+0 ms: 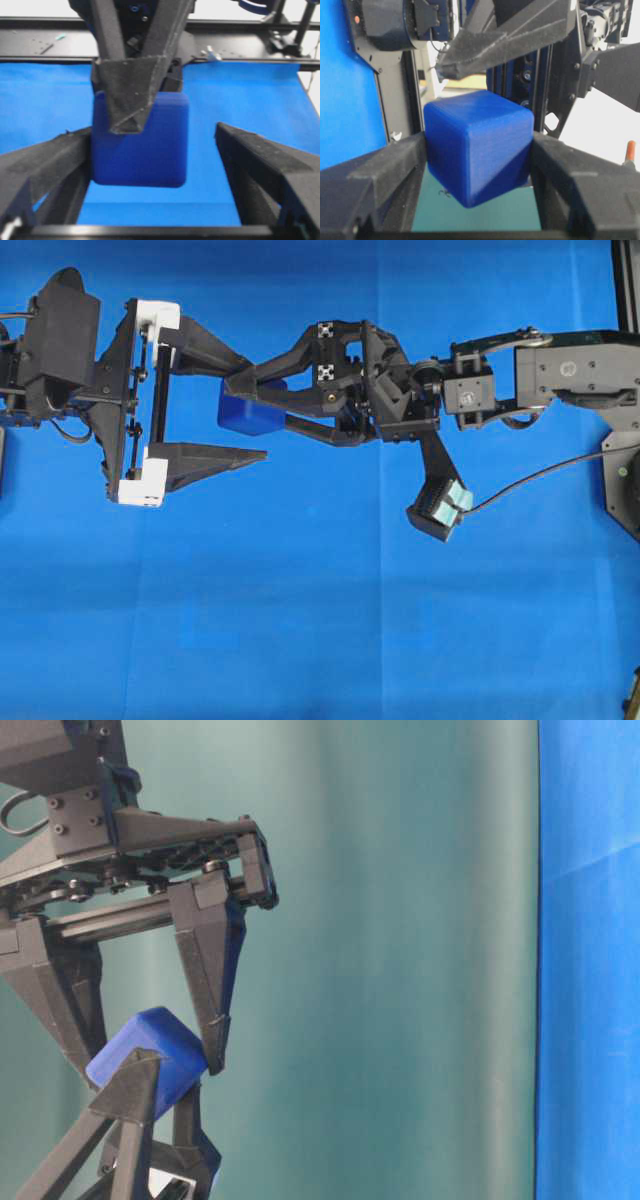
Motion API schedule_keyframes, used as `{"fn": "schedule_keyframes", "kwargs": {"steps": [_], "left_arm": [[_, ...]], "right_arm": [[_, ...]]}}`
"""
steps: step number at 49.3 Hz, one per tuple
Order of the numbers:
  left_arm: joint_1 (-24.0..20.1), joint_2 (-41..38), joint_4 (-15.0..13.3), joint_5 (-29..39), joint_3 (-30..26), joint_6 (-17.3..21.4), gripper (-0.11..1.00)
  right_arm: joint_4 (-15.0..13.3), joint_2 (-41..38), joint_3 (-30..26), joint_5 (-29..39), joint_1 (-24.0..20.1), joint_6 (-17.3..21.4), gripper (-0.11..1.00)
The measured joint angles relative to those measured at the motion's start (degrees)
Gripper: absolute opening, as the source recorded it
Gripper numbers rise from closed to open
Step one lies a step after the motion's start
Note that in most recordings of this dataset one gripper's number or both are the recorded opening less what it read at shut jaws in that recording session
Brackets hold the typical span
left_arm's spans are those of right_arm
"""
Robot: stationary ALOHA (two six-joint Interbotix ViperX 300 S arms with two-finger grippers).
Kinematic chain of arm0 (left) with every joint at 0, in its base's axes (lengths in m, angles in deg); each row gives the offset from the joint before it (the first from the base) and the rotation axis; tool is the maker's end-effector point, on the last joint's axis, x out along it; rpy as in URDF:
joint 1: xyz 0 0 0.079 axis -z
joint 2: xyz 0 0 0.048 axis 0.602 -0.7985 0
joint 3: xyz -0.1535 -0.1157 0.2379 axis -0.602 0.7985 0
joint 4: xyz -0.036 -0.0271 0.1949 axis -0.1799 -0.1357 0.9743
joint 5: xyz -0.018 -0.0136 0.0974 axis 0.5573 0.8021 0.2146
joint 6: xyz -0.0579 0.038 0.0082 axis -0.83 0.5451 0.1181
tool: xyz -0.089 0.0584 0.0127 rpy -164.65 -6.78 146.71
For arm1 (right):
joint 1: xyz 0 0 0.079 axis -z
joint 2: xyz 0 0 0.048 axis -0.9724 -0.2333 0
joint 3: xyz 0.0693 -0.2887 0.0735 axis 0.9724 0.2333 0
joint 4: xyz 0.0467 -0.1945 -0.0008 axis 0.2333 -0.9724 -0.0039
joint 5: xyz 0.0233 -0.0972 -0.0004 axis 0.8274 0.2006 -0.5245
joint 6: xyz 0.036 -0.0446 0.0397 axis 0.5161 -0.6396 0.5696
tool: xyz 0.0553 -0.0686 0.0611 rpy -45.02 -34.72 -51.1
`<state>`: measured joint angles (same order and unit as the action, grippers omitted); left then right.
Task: Handover the blue block to the right arm after grasping it with the left arm, then place it in the designated position.
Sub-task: 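Open the left gripper and pull the cube away with the right gripper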
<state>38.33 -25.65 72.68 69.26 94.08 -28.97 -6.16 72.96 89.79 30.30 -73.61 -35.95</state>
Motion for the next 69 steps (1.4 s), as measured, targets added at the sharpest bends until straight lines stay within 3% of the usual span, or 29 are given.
{"fn": "schedule_keyframes", "kwargs": {"steps": [14,35,50,57,69], "left_arm": [[-0.2,-0.1,0.0,-0.1,0.0,-0.1,0.93],[-0.3,0.0,0.0,-0.1,0.0,0.1,0.93],[-0.3,0.0,0.0,-0.1,0.0,0.1,0.93],[-0.4,0.0,0.0,-0.1,0.0,0.1,0.93],[-0.4,0.0,0.0,0.0,0.0,0.2,0.93]], "right_arm": [[0.1,0.8,0.8,0.0,0.0,0.0,0.54],[1.3,12.4,10.4,0.1,-0.4,0.6,0.54],[1.3,17.9,13.4,3.3,-1.3,4.6,0.54],[1.6,17.9,13.4,4.0,-1.8,9.5,0.54],[2.6,17.9,13.4,4.0,-2.2,26.1,0.54]]}}
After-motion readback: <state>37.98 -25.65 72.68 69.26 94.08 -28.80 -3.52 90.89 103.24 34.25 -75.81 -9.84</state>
